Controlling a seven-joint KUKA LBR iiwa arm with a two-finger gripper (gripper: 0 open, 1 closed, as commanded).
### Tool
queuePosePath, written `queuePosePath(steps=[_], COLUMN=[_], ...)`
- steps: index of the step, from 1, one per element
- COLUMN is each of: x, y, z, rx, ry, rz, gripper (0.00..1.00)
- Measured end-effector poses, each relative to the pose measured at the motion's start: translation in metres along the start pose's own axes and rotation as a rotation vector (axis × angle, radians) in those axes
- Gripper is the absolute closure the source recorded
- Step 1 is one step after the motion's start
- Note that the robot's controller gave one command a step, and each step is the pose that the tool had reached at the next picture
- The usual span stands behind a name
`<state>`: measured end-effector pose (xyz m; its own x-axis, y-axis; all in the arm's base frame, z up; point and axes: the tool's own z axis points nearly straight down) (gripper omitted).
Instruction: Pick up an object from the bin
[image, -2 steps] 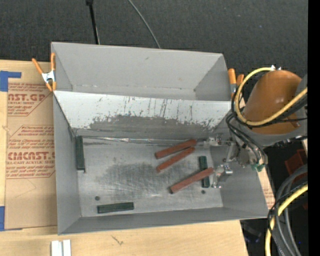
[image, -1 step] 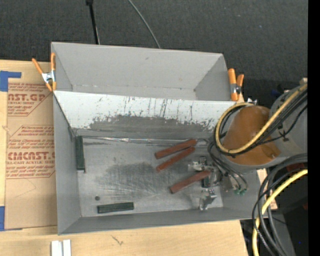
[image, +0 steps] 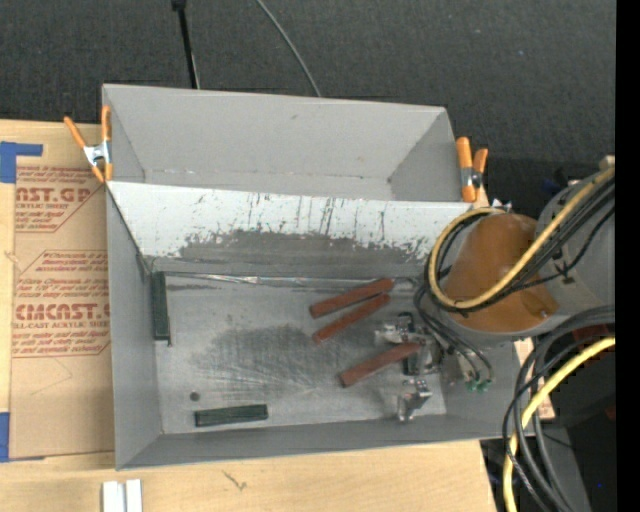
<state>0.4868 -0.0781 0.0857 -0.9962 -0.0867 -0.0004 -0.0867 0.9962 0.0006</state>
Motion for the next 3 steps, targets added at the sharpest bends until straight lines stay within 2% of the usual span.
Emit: queuePosePath(steps=[1, 2, 3], x=[-0.021, -0.002, 0.006], y=[-0.003, -0.002, 0.005], z=[-0.012, 0.015, 0.014], rx=[0.0, 0.001, -0.001], ry=[0.001, -0.003, 0.009], rz=[0.314, 0.256, 0.161], gripper=[0.0, 0.0, 1.0])
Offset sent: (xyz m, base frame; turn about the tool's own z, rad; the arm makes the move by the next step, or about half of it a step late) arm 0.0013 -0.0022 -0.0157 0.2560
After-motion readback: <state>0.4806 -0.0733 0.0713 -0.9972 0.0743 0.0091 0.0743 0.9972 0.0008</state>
